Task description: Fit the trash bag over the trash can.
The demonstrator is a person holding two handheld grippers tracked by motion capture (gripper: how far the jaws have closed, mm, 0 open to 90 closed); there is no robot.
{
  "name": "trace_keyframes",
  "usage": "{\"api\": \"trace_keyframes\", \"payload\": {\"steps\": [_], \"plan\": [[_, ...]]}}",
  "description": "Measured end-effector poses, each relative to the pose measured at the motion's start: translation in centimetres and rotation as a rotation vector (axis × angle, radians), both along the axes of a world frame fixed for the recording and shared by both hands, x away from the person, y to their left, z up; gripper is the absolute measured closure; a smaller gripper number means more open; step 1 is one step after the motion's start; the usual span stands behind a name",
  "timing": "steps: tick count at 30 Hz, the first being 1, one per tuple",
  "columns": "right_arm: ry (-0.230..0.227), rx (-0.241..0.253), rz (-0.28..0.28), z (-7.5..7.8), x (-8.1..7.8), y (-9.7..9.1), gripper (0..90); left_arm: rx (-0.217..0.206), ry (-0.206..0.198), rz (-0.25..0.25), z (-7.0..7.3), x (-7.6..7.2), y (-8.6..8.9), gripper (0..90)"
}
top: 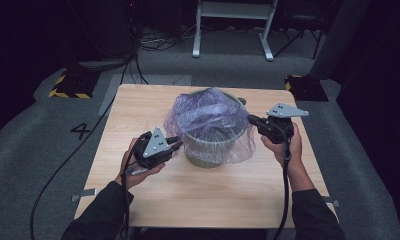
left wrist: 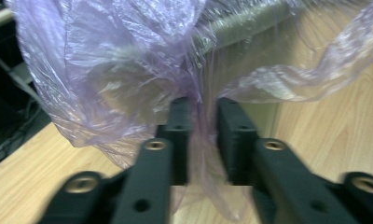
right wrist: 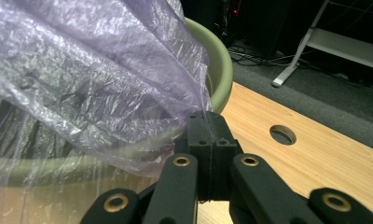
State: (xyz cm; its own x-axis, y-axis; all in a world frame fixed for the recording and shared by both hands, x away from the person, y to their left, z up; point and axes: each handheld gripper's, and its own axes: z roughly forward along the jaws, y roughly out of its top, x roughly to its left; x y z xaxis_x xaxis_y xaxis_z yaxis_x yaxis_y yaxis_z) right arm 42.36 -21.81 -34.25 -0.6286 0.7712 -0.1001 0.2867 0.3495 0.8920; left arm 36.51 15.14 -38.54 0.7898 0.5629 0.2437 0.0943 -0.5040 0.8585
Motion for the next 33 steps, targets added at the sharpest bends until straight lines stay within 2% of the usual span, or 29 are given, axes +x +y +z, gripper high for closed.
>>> {"api": "trace_keyframes", "payload": {"steps": [2, 5, 9, 13, 14, 15, 17, 18, 19, 22, 23, 25, 27, 29, 30, 32, 33], "plan": [[0.002, 0.002, -0.003, -0.1, 0.0, -0.1, 90.0, -0.009, 0.012, -0.031, -0.1, 0.1, 0.1, 89.0], [0.005, 0.004, -0.008, -0.2, 0.0, -0.2, 90.0, -0.002, 0.019, -0.046, -0.4, 0.2, 0.1, 89.9], [0.009, 0.007, -0.012, -0.3, 0.0, -0.4, 90.0, 0.026, 0.036, -0.06, -1.2, 0.3, -0.2, 89.9], [0.013, 0.012, -0.017, -0.5, 0.1, -0.5, 90.0, 0.079, 0.05, -0.076, -2.1, 0.3, -0.6, 89.9], [0.011, 0.011, -0.016, -0.5, 0.2, -0.5, 90.0, 0.079, 0.047, -0.08, -2.2, 0.2, -0.5, 89.9], [0.009, 0.012, -0.018, -0.5, 0.1, -0.5, 90.0, 0.067, 0.042, -0.076, -2.3, 0.1, -0.4, 88.9], [0.002, 0.013, -0.019, -0.4, 0.1, -0.5, 90.0, 0.025, 0.051, -0.052, -2.1, -0.1, 0.3, 74.1], [-0.007, 0.015, -0.021, -0.3, 0.0, -0.5, 90.0, -0.014, 0.051, -0.051, -1.8, -0.3, 0.9, 65.6], [-0.01, 0.02, -0.022, -0.2, 0.0, -0.5, 90.0, -0.04, 0.048, -0.046, -1.6, -0.5, 1.3, 54.0], [-0.025, 0.027, -0.028, 0.1, -0.1, -0.6, 90.0, -0.141, 0.048, -0.058, -0.6, -1.2, 3.1, 37.5], [-0.029, 0.029, -0.03, 0.1, -0.2, -0.7, 90.0, -0.159, 0.03, -0.034, -0.2, -1.5, 3.6, 29.2], [-0.031, 0.031, -0.031, 0.3, -0.2, -0.8, 90.0, -0.203, 0.007, -0.028, 0.8, -2.0, 4.6, 24.5], [-0.034, 0.033, -0.032, 0.5, -0.3, -0.8, 90.0, -0.228, 0.002, -0.031, 1.6, -2.2, 5.3, 20.1], [-0.035, 0.038, -0.028, 0.7, -0.3, -0.8, 90.0, -0.247, -0.009, -0.04, 2.4, -2.5, 6.0, 18.6], [-0.036, 0.039, -0.026, 0.7, -0.4, -0.8, 90.0, -0.266, -0.025, -0.026, 2.7, -2.7, 6.3, 18.7], [-0.038, 0.036, -0.022, 0.8, -0.4, -0.7, 90.0, -0.277, -0.062, -0.016, 3.0, -3.0, 6.5, 19.8], [-0.038, 0.036, -0.02, 0.8, -0.4, -0.7, 90.0, -0.259, -0.067, -0.004, 3.0, -2.9, 6.5, 19.9]]}}
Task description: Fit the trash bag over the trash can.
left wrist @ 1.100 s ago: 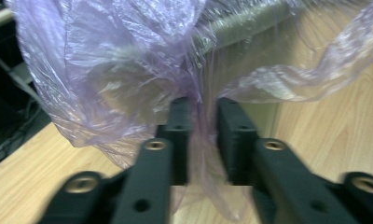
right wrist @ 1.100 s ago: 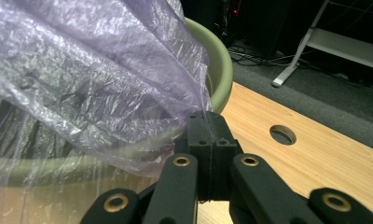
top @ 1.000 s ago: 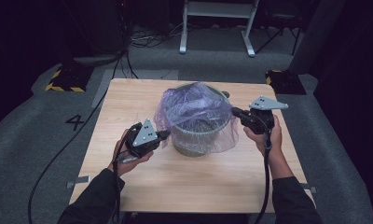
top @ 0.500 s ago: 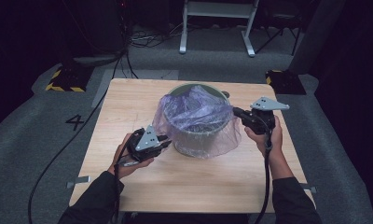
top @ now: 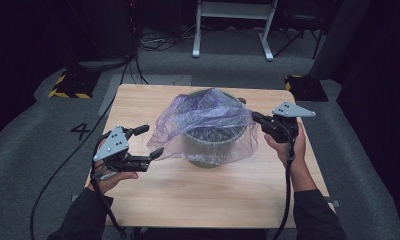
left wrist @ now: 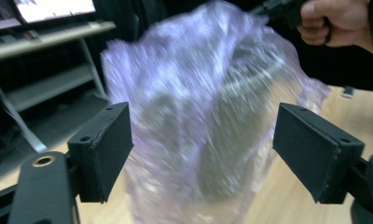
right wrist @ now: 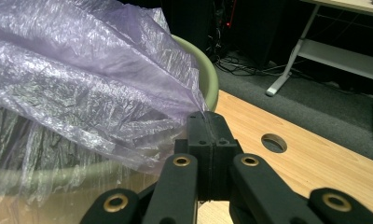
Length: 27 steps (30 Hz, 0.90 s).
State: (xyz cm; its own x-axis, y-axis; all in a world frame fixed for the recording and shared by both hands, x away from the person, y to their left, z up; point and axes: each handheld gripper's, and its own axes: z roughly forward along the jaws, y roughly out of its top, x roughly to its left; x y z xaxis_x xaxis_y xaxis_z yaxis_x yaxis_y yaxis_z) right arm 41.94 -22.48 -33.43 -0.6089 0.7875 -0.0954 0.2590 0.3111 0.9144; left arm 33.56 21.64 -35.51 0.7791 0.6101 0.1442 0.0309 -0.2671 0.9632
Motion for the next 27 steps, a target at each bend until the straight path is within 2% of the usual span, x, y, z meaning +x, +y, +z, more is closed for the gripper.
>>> {"api": "trace_keyframes", "payload": {"steps": [1, 4, 5, 6, 8, 11, 13, 16, 17, 18, 19, 22, 23, 24, 25, 27], "plan": [[0.002, 0.0, 0.003, 0.0, 0.0, 0.0, 90.0, 0.028, -0.008, 0.029, 0.0, 0.1, -0.3, 20.3], [0.007, -0.004, 0.01, 0.0, 0.1, 0.2, 90.0, 0.074, 0.01, 0.012, -0.2, 0.9, -1.1, 20.3], [0.005, -0.006, 0.011, 0.0, 0.1, 0.3, 89.6, 0.1, 0.033, 0.007, -0.2, 1.4, -1.5, 19.3], [0.003, -0.008, 0.01, 0.0, 0.1, 0.3, 89.1, 0.088, 0.05, 0.007, -0.1, 2.1, -1.9, 17.7], [0.002, -0.007, 0.011, 0.0, 0.2, 0.4, 87.8, 0.067, 0.06, -0.002, 0.2, 2.9, -2.1, 18.3], [0.004, -0.007, 0.017, 0.0, 0.2, 0.5, 87.8, 0.08, 0.058, -0.009, 0.7, 4.1, -2.4, 20.7], [0.002, -0.011, 0.022, 0.0, 0.2, 0.5, 87.8, 0.112, 0.055, -0.004, 1.0, 4.9, -2.8, 21.5], [0.001, -0.013, 0.025, 0.1, 0.1, 0.5, 87.8, 0.163, 0.051, 0.012, 1.5, 6.0, -3.2, 33.5], [0.0, -0.013, 0.023, 0.1, 0.2, 0.5, 87.8, 0.18, 0.053, 0.0, 1.6, 6.5, -3.4, 38.2], [0.0, -0.014, 0.021, 0.0, 0.2, 0.4, 87.8, 0.194, 0.053, -0.012, 1.6, 6.7, -3.5, 48.9], [0.001, -0.013, 0.023, 0.0, 0.2, 0.4, 87.8, 0.22, 0.044, -0.003, 1.7, 7.0, -3.6, 50.1], [0.005, -0.014, 0.018, -0.1, 0.4, 0.3, 87.8, 0.251, 0.018, 0.009, 1.8, 7.7, -4.1, 66.0], [0.009, -0.014, 0.019, -0.1, 0.4, 0.3, 87.8, 0.253, 0.002, 0.015, 1.8, 7.8, -4.2, 69.1], [0.01, -0.015, 0.017, -0.2, 0.5, 0.3, 87.8, 0.238, -0.003, 0.008, 2.0, 8.1, -4.2, 73.7], [0.01, -0.015, 0.014, -0.2, 0.6, 0.2, 87.8, 0.225, 0.006, 0.002, 2.1, 8.3, -4.1, 76.1], [0.017, -0.015, 0.009, -0.3, 0.8, 0.2, 87.8, 0.228, -0.008, 0.019, 2.2, 8.8, -4.2, 81.7]]}}
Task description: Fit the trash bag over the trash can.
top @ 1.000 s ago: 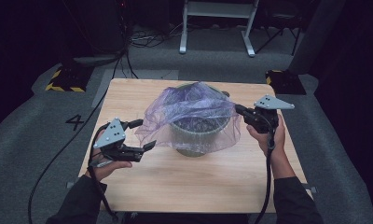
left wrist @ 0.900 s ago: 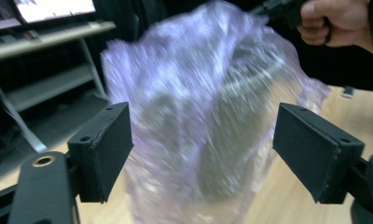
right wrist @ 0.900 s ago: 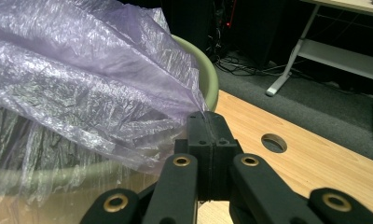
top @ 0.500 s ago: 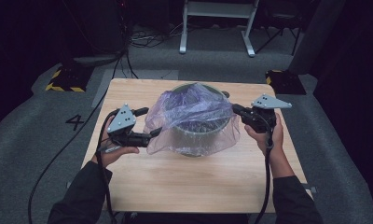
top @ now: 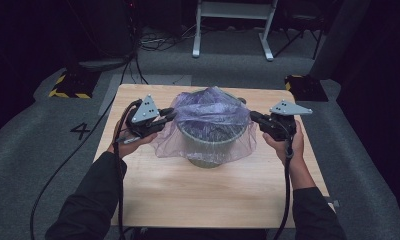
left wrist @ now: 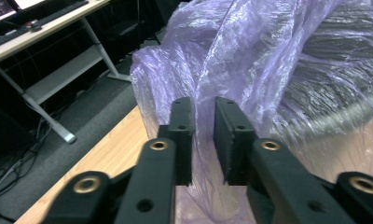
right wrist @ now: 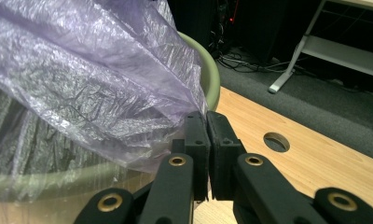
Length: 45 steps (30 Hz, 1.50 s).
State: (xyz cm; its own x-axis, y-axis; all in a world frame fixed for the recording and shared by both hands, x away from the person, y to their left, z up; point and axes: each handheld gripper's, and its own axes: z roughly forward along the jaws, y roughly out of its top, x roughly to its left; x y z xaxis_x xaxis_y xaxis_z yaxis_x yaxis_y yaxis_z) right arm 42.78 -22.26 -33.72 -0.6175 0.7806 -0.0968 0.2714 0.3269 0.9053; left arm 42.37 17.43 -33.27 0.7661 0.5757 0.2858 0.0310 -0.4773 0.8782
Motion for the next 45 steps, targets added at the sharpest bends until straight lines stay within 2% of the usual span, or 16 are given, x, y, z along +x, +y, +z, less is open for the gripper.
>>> {"api": "trace_keyframes", "payload": {"steps": [4, 7, 8, 12, 15, 19, 24, 29, 32, 35, 37, 40, 42, 44, 45], "plan": [[0.015, 0.007, -0.006, -0.2, 0.6, 0.0, 86.3, -0.012, 0.006, -0.001, 0.3, 1.1, 0.0, 89.4], [0.029, 0.008, -0.023, -0.5, 1.1, -0.1, 82.1, -0.01, 0.022, -0.002, 0.3, 1.8, 0.0, 89.8], [0.036, 0.019, -0.025, -0.6, 1.3, -0.1, 78.8, -0.008, 0.03, -0.003, 0.3, 2.0, -0.1, 89.8], [0.035, 0.031, -0.066, -0.7, 1.4, -0.4, 54.0, -0.015, 0.048, -0.002, 0.0, 2.5, -0.2, 89.9], [0.04, 0.061, -0.04, -0.6, 1.1, -1.1, 40.8, -0.029, 0.051, -0.001, 0.0, 2.5, -0.1, 89.9], [-0.009, 0.094, -0.023, -0.1, 0.1, -1.9, 33.7, -0.036, 0.054, -0.002, 0.2, 2.3, 0.1, 89.9], [-0.076, 0.109, 0.003, 0.8, -1.3, -2.5, 32.4, -0.024, 0.049, 0.0, 0.3, 2.0, 0.0, 89.9], [-0.122, 0.078, 0.072, 1.7, -2.4, -1.8, 31.2, -0.019, 0.046, 0.001, 0.4, 1.9, -0.1, 89.9], [-0.145, 0.038, 0.107, 2.2, -3.0, -0.8, 30.1, -0.018, 0.046, 0.0, 0.5, 1.9, -0.1, 89.9], [-0.166, 0.038, 0.143, 2.5, -3.4, -0.4, 29.2, -0.014, 0.045, 0.001, 0.5, 1.8, -0.1, 89.9], [-0.171, 0.022, 0.154, 2.6, -3.5, 0.0, 27.9, -0.01, 0.042, 0.0, 0.6, 1.9, -0.2, 89.9], [-0.174, -0.003, 0.207, 2.7, -3.6, 0.7, 25.1, -0.007, 0.045, 0.0, 0.5, 2.0, -0.3, 89.9], [-0.186, -0.041, 0.258, 2.6, -4.0, 1.5, 24.9, -0.007, 0.044, 0.0, 0.5, 2.0, -0.4, 89.9], [-0.183, -0.103, 0.26, 2.5, -4.0, 2.5, 26.4, -0.007, 0.043, 0.002, 0.4, 2.1, -0.5, 89.9], [-0.185, -0.126, 0.252, 2.4, -3.9, 2.9, 30.8, -0.005, 0.043, 0.003, 0.4, 2.2, -0.5, 89.9]]}}
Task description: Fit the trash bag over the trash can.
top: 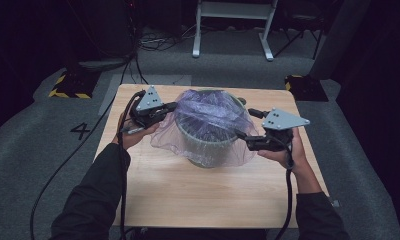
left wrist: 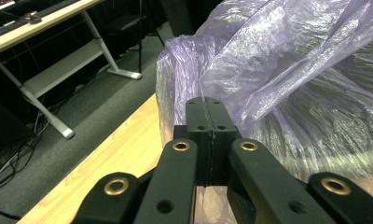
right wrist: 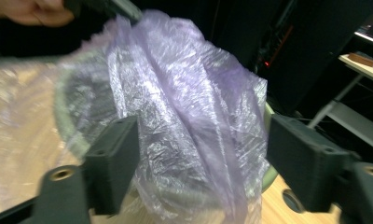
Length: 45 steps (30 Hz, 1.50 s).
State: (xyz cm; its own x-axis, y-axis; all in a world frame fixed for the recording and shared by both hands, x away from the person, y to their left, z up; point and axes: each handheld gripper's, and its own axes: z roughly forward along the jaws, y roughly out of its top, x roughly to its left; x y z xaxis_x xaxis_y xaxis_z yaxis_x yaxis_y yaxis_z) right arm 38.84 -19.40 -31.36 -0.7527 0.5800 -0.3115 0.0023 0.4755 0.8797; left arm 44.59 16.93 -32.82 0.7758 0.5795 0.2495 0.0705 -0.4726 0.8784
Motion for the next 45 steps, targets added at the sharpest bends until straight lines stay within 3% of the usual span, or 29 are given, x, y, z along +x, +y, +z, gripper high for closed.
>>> {"api": "trace_keyframes", "payload": {"steps": [1, 3, 4, 7, 11, 14, 17, 21, 23, 25, 26, 29, 31, 33, 35, 38, 42, 45], "plan": [[-0.007, -0.022, -0.023, -0.1, 0.2, 0.3, 34.8, 0.0, 0.001, 0.003, 0.0, 0.1, 0.0, 89.9], [-0.009, -0.037, -0.037, -0.2, 0.8, 0.5, 53.0, -0.005, -0.002, 0.001, 0.2, 0.4, -0.1, 90.0], [-0.016, -0.037, -0.059, -0.1, 1.2, 0.5, 62.5, -0.005, -0.003, 0.001, 0.3, 0.5, -0.1, 89.9], [-0.009, -0.004, -0.092, 0.2, 2.3, 0.2, 77.7, -0.011, 0.002, 0.005, 0.3, 1.2, -0.3, 89.9], [0.036, 0.07, -0.125, 0.5, 3.9, -0.6, 84.2, -0.031, 0.015, 0.005, 0.1, 2.1, -0.4, 89.9], [0.066, 0.087, -0.157, 0.5, 5.0, -0.9, 89.2, -0.045, 0.03, 0.004, 0.0, 2.8, -0.7, 89.9], [0.126, 0.112, -0.17, 0.0, 6.4, -1.2, 90.0, -0.044, 0.038, 0.017, 0.0, 3.4, -1.0, 89.8], [0.176, 0.11, -0.197, -0.8, 7.5, -1.5, 90.0, -0.07, 0.04, 0.022, 0.1, 3.1, -1.0, 69.6], [0.188, 0.116, -0.207, -1.0, 7.9, -1.6, 90.0, -0.111, 0.054, 0.027, 0.5, 2.7, -0.7, 50.8], [0.193, 0.121, -0.213, -1.1, 8.1, -1.8, 90.0, -0.129, 0.058, 0.022, 0.7, 1.9, -0.4, 30.4], [0.195, 0.126, -0.215, -1.1, 8.1, -1.8, 90.0, -0.136, 0.04, 0.018, 0.8, 1.3, -0.3, 26.2], [0.2, 0.123, -0.222, -1.1, 8.0, -1.9, 90.0, -0.157, 0.01, 0.002, 1.2, -0.7, 0.6, 20.8], [0.203, 0.118, -0.228, -1.2, 7.9, -2.0, 90.0, -0.195, 0.0, -0.029, 1.5, -2.1, 1.4, 20.6], [0.198, 0.113, -0.234, -1.1, 7.8, -2.0, 90.0, -0.2, -0.011, -0.046, 1.7, -3.9, 2.1, 19.4], [0.2, 0.115, -0.236, -1.0, 7.7, -2.1, 90.0, -0.227, -0.012, -0.09, 1.6, -5.4, 2.4, 18.7], [0.203, 0.103, -0.237, -1.0, 7.7, -2.0, 90.0, -0.171, -0.027, -0.168, 1.0, -8.3, 1.4, 15.8], [0.214, 0.087, -0.242, -1.1, 7.9, -1.6, 90.0, -0.106, -0.022, -0.235, -0.5, -10.7, -0.5, 15.0], [0.226, 0.074, -0.241, -1.1, 8.0, -1.3, 90.0, -0.027, -0.046, -0.217, -2.2, -11.4, -2.1, 15.4]]}}
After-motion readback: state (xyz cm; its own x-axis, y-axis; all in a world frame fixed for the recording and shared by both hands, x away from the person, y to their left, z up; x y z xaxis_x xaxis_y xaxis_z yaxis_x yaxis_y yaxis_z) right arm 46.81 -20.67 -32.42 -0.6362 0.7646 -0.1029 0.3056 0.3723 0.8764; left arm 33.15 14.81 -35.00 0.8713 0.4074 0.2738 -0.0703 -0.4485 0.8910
